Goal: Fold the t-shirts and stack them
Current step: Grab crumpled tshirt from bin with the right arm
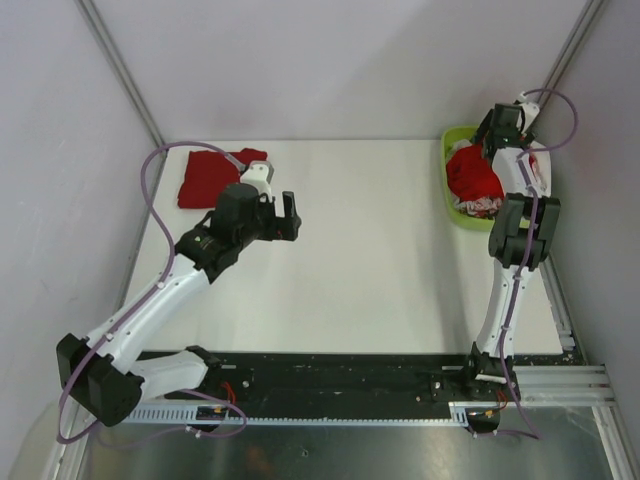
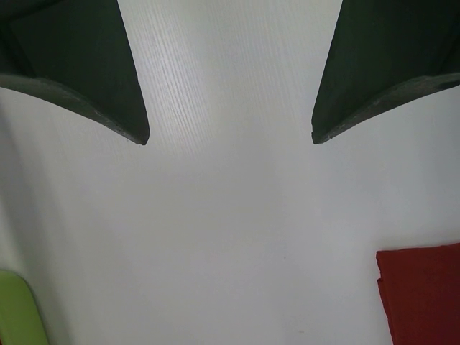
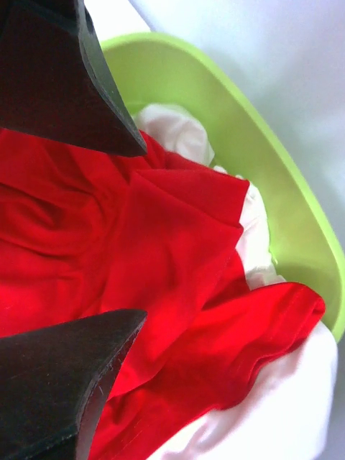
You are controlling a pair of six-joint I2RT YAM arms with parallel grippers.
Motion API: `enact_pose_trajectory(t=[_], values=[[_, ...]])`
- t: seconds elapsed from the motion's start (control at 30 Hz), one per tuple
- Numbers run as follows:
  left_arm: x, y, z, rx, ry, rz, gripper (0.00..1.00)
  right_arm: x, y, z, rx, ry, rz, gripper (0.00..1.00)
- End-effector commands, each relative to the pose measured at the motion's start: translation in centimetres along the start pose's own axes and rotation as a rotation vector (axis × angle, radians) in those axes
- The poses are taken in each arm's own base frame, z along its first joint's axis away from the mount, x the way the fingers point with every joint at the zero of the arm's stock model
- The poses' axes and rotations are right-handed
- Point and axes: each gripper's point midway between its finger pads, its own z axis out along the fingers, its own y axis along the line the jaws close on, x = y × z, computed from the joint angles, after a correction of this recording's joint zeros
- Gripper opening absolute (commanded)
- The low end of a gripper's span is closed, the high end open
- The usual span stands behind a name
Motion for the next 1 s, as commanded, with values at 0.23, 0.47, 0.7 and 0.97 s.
enact_pose_trajectory(t=[0.23,0.47,0.7,0.97], values=[[0.0,0.8,0.7,-0.002,0.011,0.003,0.99,0.7,-0.5,3.4,0.057,-0.006,-0.040,0.72],[0.1,0.8,0.9,0.001,0.016,-0.008,0.99,-1.3,-2.4,2.1,0.116,-0.022,-0.014,0.05],[-0.3,1.1,0.5,-0.004,0.000,-0.008,0.99,-8.2,-2.6,-4.1,0.134,-0.122,0.036,0.00],[-0.4,1.1,0.4,-0.002,-0.001,0.001,0.99,-16.7,-1.6,-17.0,0.028,-0.281,0.120,0.00]])
